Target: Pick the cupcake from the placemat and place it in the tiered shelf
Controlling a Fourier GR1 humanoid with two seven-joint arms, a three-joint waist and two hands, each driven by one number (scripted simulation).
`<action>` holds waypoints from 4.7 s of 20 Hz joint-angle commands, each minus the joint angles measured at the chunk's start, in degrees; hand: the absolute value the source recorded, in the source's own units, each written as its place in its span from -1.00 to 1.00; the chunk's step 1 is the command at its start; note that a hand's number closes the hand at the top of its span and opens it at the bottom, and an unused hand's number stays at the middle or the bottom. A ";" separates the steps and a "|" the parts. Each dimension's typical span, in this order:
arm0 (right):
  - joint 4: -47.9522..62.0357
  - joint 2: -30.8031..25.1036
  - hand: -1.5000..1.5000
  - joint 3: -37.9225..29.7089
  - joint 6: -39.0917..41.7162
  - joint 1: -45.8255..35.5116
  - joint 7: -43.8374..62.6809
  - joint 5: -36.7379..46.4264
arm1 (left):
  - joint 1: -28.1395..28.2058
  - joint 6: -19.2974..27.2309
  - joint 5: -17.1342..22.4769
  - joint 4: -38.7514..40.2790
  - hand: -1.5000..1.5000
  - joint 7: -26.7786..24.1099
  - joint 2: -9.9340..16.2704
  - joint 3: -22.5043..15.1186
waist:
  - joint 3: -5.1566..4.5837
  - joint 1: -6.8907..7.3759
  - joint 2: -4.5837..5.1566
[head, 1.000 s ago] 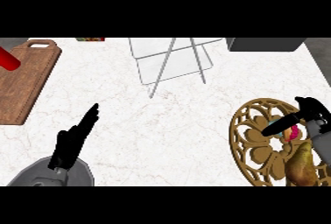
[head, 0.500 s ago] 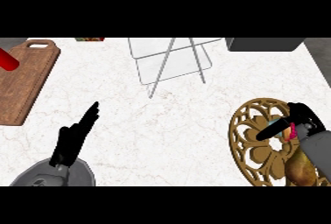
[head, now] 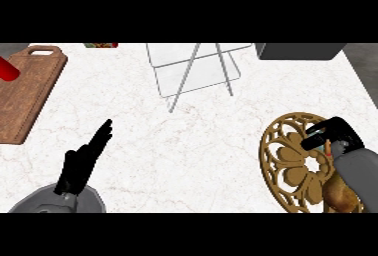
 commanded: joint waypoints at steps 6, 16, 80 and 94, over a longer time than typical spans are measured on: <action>0.29 1.77 1.00 -2.08 -0.24 0.48 4.38 7.66 | 1.27 -0.05 -2.05 1.98 0.00 -1.65 -1.59 0.80 | 0.73 0.14 0.46; -16.34 4.03 1.00 17.05 7.37 -4.93 -19.45 17.95 | -2.37 -0.33 -1.74 2.45 0.00 1.29 -3.09 0.14 | 0.75 0.64 0.27; 45.92 22.94 -1.00 -43.41 -12.02 -56.91 -57.99 3.56 | -2.52 -5.26 -4.31 -0.35 0.00 0.52 -3.22 2.06 | 0.80 5.45 2.60; 43.26 9.40 -1.00 -49.62 -28.64 -51.65 -58.70 2.58 | -1.48 -2.96 -4.78 1.64 0.00 1.03 -4.15 4.04 | 0.76 0.41 0.69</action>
